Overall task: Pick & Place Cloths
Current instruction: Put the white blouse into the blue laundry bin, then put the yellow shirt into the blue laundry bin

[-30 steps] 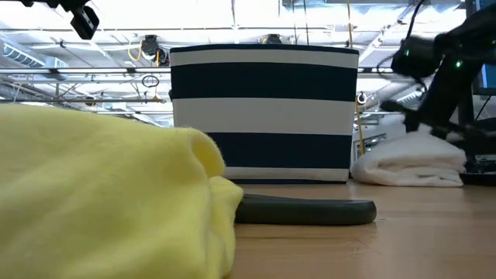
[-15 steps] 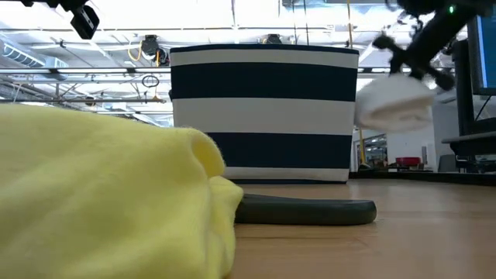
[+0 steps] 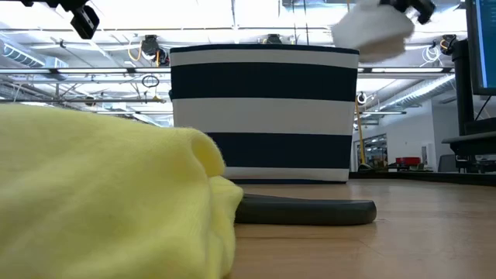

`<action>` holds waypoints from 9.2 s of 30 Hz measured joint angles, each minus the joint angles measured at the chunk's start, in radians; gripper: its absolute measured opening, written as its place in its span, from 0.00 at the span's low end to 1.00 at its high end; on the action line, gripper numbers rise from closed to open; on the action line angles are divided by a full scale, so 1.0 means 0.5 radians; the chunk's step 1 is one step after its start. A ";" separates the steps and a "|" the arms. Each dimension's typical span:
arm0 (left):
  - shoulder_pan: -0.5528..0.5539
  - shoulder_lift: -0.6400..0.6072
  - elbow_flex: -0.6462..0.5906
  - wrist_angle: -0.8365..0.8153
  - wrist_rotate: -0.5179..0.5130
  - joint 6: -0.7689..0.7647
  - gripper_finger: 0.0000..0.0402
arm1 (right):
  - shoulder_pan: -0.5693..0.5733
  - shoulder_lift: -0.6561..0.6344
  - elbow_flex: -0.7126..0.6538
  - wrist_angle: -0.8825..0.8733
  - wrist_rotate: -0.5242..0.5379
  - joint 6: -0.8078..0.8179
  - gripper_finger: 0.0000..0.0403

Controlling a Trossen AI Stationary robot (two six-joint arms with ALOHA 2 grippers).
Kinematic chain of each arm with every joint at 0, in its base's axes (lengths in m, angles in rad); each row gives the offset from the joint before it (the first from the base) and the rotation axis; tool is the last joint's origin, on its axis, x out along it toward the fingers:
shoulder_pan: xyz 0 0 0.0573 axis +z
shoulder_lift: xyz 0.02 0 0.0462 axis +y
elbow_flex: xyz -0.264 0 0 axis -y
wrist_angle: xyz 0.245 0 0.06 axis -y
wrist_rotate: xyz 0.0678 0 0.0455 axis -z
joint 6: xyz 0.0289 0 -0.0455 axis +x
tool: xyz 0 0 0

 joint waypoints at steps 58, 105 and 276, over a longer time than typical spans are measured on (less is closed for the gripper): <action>0.000 0.002 0.000 0.066 -0.128 -0.102 0.03 | 0.648 1.548 1.435 -0.171 -0.390 -2.482 0.06; -0.001 0.002 0.000 0.062 -0.128 -0.085 0.04 | -0.345 1.984 1.638 -0.156 -3.087 -0.130 0.06; -0.227 0.536 0.029 0.536 0.009 -0.340 0.00 | 1.177 1.321 1.069 -0.481 -1.213 -1.056 0.11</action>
